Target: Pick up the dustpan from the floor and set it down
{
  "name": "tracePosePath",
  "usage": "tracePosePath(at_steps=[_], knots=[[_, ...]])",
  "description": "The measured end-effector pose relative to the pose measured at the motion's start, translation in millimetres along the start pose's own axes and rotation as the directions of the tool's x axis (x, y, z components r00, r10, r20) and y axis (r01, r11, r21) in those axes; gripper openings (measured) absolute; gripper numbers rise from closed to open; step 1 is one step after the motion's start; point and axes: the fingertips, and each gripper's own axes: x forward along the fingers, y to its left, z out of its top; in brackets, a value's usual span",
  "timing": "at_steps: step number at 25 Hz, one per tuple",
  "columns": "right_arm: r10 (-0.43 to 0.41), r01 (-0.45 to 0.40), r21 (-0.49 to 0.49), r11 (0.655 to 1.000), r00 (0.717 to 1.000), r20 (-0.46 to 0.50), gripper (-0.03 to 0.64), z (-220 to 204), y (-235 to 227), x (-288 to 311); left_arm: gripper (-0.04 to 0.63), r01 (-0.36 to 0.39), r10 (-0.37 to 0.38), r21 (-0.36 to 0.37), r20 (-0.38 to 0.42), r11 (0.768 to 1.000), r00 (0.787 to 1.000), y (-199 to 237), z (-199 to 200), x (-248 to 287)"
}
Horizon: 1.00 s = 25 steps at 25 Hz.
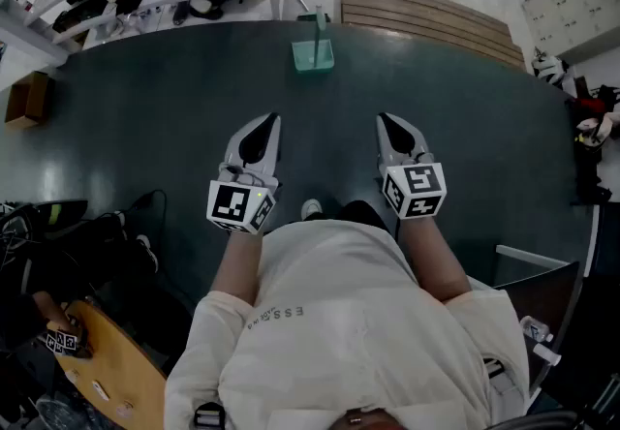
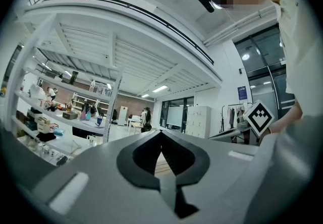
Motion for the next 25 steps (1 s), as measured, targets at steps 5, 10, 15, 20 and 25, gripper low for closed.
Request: tracePosePath(at_steps=[5,10,15,20,25], knots=[[-0.001,0.001,0.005,1.0,1.0,-0.003,-0.008,-4,-3,-2,0.014,-0.005,0.005,-0.003,-0.001,1.0,1.0,-2,-3,0],[-0.003,0.003,0.01,1.0,1.0,-0.008,-0.008,-5,-3,0,0.014,-0.008,0.008,-0.006,-0.003,1.0,1.0,0,-3,1],[-0.007,0.007,0.018,1.0,1.0,-0.015,-0.008,-6,-3,2,0.014,-0.014,0.014,-0.005,-0.003,1.0,1.0,3,-2,0],[-0.031,0.032,0.052,0.998,0.999,-0.012,-0.008,-2,-10,7,0.014,-0.02,0.02,-0.011,-0.005,1.0,1.0,7,-3,1],[-0.046,0.047,0.068,0.997,0.999,-0.027,-0.008,0,-15,15,0.014,-0.034,0.034,-0.019,-0.013,0.999,0.999,18,-2,4]])
